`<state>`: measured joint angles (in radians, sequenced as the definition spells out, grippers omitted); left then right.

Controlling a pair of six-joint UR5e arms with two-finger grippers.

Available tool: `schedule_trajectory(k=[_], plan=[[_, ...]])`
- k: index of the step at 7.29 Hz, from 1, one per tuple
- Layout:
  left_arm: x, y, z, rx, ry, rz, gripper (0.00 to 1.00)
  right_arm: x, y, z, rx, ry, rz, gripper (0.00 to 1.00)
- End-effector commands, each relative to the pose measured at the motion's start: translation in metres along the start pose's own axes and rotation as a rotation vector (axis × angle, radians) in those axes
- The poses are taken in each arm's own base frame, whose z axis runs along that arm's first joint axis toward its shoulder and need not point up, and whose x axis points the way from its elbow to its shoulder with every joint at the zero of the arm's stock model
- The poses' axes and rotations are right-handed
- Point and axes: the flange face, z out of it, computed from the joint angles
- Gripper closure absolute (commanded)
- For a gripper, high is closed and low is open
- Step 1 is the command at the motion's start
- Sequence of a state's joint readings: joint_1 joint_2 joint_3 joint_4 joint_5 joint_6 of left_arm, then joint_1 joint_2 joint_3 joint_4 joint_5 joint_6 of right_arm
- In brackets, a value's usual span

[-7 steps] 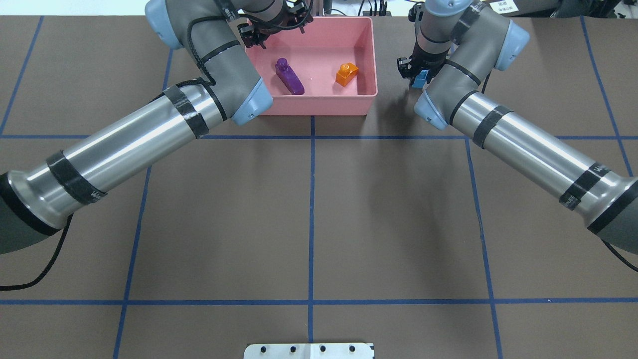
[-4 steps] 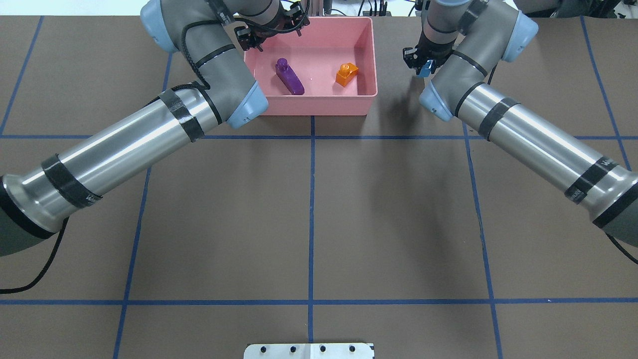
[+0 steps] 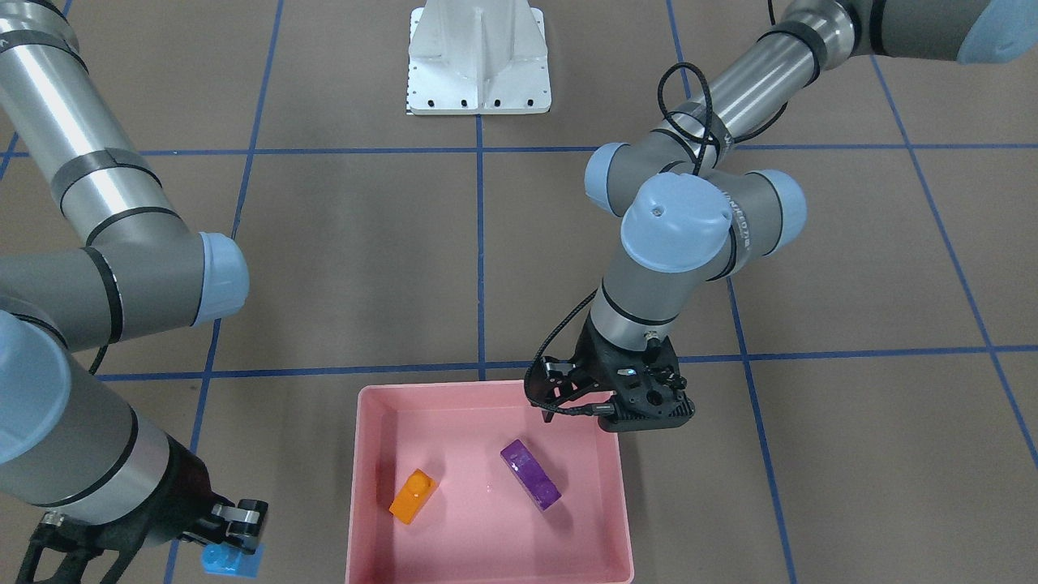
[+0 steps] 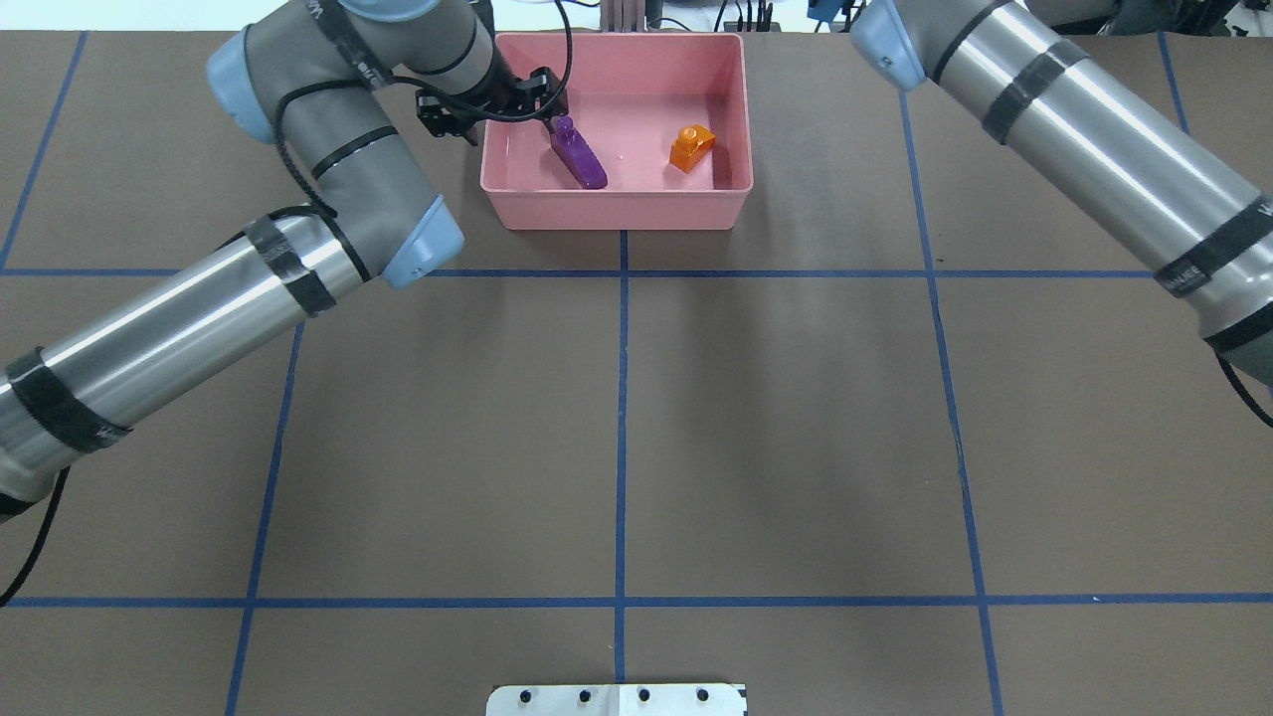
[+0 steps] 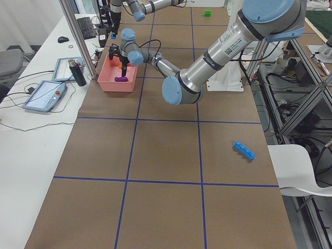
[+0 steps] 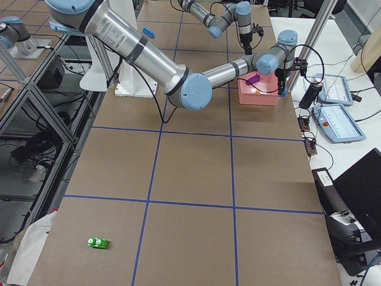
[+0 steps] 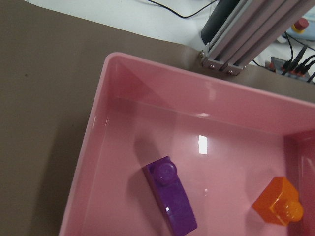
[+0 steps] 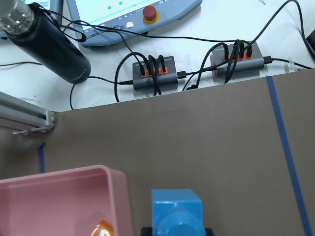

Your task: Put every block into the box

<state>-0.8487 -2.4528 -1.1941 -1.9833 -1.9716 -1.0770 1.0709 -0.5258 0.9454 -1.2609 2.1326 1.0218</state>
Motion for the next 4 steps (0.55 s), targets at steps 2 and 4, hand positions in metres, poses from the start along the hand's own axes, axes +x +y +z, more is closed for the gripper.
schedule_trajectory(k=[2, 4], plan=[[-0.121, -0.014, -0.012, -0.094, 0.003, 0.179, 0.00, -0.132, 0.075, 0.035, 0.028, 0.041, 0.067, 1.00], [-0.202, 0.006, -0.041, -0.122, 0.029, 0.213, 0.00, -0.155, 0.120, 0.068, 0.023, 0.069, 0.052, 0.02]])
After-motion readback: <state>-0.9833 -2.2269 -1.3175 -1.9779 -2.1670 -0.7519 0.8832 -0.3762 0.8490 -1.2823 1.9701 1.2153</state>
